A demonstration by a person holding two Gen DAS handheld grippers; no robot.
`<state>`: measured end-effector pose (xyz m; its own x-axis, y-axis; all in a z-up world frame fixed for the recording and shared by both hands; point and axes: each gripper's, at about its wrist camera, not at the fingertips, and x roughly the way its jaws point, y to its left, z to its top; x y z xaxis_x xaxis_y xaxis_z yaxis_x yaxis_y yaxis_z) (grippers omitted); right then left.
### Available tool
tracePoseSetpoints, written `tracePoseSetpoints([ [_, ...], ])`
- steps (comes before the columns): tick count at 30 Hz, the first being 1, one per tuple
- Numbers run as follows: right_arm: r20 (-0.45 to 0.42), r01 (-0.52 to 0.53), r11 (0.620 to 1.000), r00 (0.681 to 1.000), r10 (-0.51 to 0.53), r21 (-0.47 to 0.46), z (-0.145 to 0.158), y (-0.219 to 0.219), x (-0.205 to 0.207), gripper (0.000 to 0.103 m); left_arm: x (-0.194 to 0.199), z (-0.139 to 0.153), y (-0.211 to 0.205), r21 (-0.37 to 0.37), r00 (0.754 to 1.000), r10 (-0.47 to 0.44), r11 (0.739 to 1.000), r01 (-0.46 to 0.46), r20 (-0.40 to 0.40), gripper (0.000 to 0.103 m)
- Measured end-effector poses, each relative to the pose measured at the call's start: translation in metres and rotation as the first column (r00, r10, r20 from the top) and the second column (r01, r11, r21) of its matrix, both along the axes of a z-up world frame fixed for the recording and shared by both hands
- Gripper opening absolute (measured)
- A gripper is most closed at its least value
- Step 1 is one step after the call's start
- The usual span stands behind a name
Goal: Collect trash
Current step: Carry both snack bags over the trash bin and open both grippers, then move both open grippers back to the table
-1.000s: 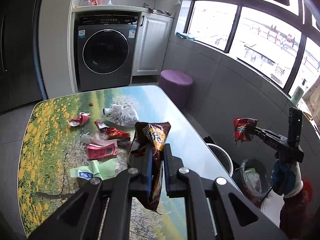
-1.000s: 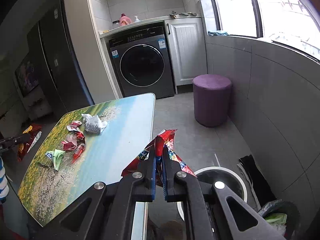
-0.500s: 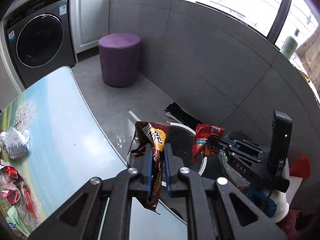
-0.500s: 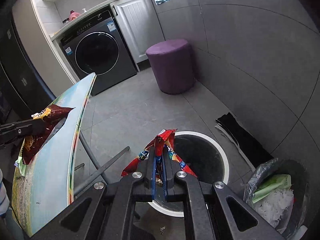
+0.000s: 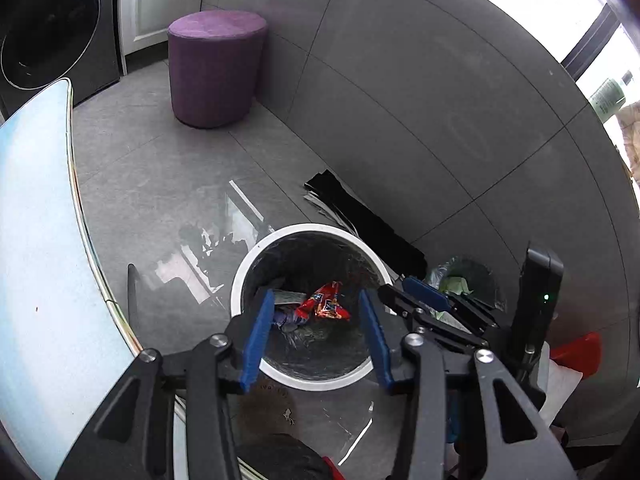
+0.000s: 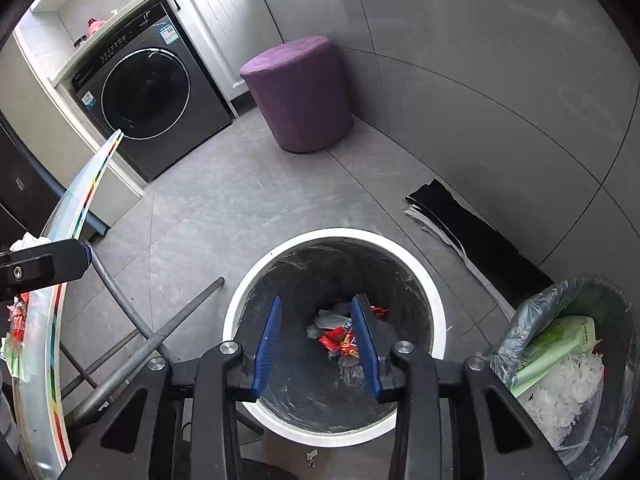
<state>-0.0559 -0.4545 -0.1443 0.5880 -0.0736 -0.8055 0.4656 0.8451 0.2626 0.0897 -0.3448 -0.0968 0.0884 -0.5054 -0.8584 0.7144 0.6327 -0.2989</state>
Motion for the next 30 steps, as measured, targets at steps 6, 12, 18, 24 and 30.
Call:
tracePoseSetpoints([
  [6, 0.042, -0.028, 0.999, 0.999, 0.03, -0.039, 0.025, 0.017, 0.0, 0.035, -0.006, 0.026, 0.032, -0.006, 0.987, 0.068, 0.998, -0.068, 0.146, 0.043],
  [12, 0.124, -0.092, 0.993, 0.987, 0.101, -0.075, 0.066, 0.057, -0.001, 0.035, -0.017, 0.059, 0.092, -0.019, 0.924, 0.192, 0.98, -0.196, 0.33, 0.043],
  [18, 0.165, -0.165, 0.98, 0.969, 0.182, -0.112, 0.097, 0.099, -0.005, 0.035, -0.023, 0.082, 0.16, -0.03, 0.835, 0.314, 0.941, -0.337, 0.451, 0.044],
  [24, 0.18, -0.219, 0.965, 0.953, 0.244, -0.145, 0.121, 0.136, -0.008, 0.035, -0.034, 0.096, 0.22, -0.046, 0.747, 0.412, 0.888, -0.457, 0.521, 0.045],
  [30, 0.169, -0.275, 0.944, 0.937, 0.306, -0.18, 0.133, 0.171, -0.001, 0.035, -0.046, 0.102, 0.268, -0.077, 0.698, 0.479, 0.848, -0.524, 0.533, 0.046],
])
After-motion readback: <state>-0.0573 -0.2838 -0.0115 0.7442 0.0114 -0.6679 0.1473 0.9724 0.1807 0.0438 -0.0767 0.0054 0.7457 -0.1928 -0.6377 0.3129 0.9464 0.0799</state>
